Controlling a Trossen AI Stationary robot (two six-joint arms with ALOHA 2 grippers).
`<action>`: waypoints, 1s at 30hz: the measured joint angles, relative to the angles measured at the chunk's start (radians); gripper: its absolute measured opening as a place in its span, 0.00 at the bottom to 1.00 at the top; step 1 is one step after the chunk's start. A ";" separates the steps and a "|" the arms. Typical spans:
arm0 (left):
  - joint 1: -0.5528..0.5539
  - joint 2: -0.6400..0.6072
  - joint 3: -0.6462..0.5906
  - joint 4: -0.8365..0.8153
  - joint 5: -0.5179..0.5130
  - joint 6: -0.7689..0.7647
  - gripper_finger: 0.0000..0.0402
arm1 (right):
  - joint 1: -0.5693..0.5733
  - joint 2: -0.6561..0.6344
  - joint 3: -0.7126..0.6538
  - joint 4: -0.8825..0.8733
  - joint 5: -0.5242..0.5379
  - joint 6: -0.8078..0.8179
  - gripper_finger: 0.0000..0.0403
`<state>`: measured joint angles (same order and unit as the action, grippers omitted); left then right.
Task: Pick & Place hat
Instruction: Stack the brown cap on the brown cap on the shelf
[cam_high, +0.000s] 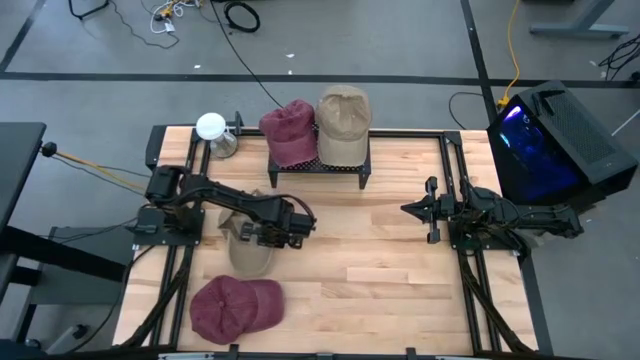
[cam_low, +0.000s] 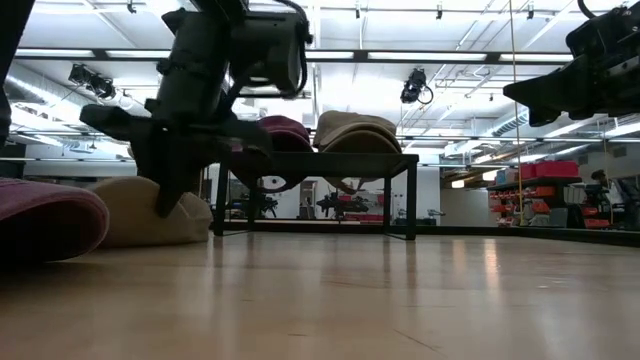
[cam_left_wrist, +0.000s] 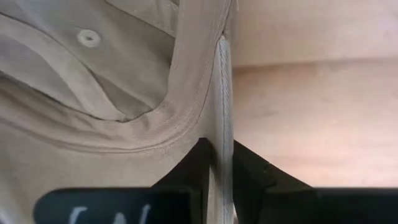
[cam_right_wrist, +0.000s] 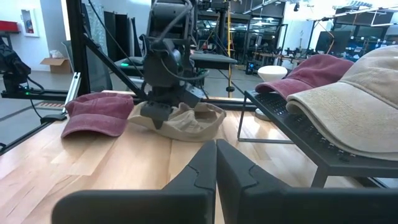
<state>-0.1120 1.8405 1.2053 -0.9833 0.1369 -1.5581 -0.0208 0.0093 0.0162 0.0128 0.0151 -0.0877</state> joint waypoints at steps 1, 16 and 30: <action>-0.006 -0.006 0.000 0.000 0.000 -0.002 0.11 | 0.000 0.000 0.000 0.000 0.000 0.000 0.03; -0.050 -0.104 0.080 -0.050 -0.129 0.079 0.03 | 0.000 0.000 0.000 0.000 0.000 0.000 0.03; -0.050 -0.117 0.335 -0.042 -0.330 0.263 0.03 | 0.000 0.000 0.000 0.000 0.000 0.000 0.03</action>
<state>-0.1616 1.7237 1.5399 -1.0256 -0.1932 -1.2952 -0.0207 0.0093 0.0162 0.0128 0.0151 -0.0877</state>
